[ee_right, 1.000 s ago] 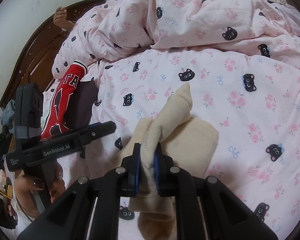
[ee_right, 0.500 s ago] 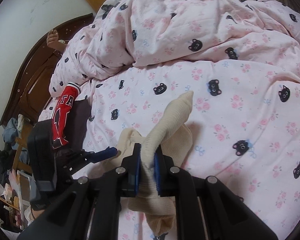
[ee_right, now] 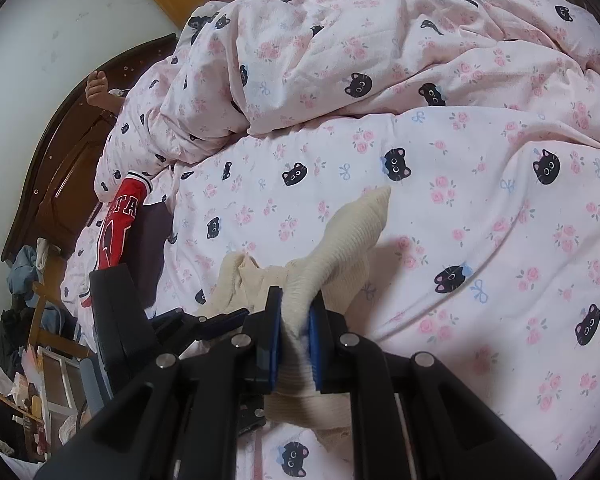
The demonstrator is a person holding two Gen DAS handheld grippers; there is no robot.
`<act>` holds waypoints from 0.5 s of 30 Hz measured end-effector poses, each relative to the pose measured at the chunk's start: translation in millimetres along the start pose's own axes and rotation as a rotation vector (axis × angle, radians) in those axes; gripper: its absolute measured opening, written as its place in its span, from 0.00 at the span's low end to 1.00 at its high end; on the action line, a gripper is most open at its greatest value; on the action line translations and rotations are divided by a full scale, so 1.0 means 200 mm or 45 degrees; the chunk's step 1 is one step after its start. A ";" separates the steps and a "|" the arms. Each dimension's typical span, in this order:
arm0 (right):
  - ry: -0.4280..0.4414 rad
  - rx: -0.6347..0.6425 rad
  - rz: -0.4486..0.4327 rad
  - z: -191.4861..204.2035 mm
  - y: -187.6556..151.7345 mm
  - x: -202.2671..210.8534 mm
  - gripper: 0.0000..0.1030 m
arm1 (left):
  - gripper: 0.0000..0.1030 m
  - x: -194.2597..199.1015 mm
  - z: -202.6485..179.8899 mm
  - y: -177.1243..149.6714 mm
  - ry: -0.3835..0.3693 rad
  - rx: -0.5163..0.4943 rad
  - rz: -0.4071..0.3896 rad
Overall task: Fold clothes
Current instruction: 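Fold the held sweater end over the body with the right gripper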
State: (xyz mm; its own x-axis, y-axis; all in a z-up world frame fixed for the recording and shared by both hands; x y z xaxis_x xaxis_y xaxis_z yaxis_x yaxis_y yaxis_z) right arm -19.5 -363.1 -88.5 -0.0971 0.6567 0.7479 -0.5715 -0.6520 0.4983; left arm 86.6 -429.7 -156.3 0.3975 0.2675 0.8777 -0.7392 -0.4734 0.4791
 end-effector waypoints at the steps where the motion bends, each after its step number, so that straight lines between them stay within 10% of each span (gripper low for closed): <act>1: 0.001 -0.001 -0.001 0.00 0.00 0.00 0.12 | 0.50 0.03 0.02 0.01 -0.016 0.021 -0.020; 6: 0.011 0.023 0.002 0.03 0.00 0.00 0.12 | 0.50 0.17 0.19 0.04 -0.111 0.163 -0.131; 15: 0.023 0.095 0.045 0.17 0.00 -0.08 0.12 | 0.50 0.17 0.59 -0.02 -0.005 0.481 -0.140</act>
State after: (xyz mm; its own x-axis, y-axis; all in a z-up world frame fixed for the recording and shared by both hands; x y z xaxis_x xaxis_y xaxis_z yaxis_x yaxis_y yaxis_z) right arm 9.1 -386.2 -86.0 -0.1310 0.6393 0.7577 -0.5054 -0.7006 0.5037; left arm 167.1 -518.7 -127.8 0.4659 0.3311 0.8205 -0.4399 -0.7179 0.5395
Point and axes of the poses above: each gripper's, at about its wrist camera, not at the fingertips, and x roughly against the way its jaws point, z to its left, y to its top, the point moved 6 cm from there along -x, roughly the way its jaws point, and after that the axes turned 1 degree about -y, right-handed, at the moved point
